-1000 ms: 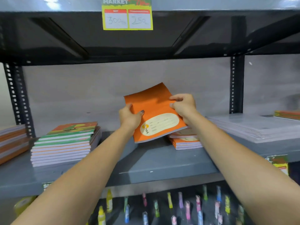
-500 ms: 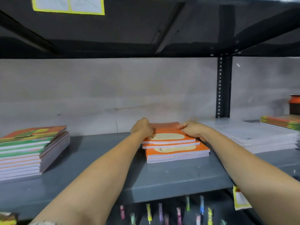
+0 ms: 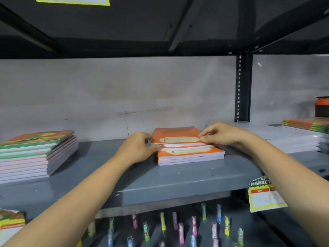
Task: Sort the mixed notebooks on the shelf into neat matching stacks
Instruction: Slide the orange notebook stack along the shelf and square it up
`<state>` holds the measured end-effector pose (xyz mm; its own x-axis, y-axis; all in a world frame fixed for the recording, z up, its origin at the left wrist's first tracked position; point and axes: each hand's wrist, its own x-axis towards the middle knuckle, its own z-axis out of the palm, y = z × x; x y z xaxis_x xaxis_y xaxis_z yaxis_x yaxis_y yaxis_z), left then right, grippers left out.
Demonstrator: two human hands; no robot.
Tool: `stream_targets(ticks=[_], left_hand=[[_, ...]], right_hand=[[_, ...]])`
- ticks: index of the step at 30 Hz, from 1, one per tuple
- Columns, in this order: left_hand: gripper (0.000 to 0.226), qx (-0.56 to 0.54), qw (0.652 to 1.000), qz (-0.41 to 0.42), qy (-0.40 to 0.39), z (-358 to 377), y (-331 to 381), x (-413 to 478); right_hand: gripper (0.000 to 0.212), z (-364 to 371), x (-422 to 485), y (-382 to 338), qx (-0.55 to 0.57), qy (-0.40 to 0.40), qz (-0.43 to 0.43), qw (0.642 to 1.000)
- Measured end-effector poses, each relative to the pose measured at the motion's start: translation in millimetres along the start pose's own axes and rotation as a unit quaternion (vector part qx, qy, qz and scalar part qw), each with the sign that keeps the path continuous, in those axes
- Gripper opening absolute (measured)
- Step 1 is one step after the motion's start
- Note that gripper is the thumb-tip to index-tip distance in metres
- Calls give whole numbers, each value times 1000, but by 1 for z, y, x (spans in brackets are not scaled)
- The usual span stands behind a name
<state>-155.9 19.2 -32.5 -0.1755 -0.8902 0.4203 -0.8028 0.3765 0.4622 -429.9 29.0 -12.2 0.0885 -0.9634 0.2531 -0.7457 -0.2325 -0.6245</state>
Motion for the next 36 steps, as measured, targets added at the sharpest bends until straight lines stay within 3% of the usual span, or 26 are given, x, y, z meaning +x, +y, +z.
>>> stream_targets(ticks=[4, 10, 18, 23, 36], left_hand=[[39, 12, 1000, 20, -10, 4, -1, -3], [31, 28, 998, 49, 11, 2, 4, -8], [26, 31, 998, 40, 40, 3, 9, -12], [39, 2, 998, 52, 40, 0, 10, -14], [29, 12, 996, 65, 59, 1, 17, -21]], right_hand=[[34, 10, -11, 6, -13, 44, -4, 999], [27, 20, -25, 7, 14, 126, -23, 992], [25, 21, -28, 6, -29, 153, -15, 988], [31, 16, -30, 3, -27, 133, 6, 991], [27, 17, -36, 0, 11, 177, 13, 984]])
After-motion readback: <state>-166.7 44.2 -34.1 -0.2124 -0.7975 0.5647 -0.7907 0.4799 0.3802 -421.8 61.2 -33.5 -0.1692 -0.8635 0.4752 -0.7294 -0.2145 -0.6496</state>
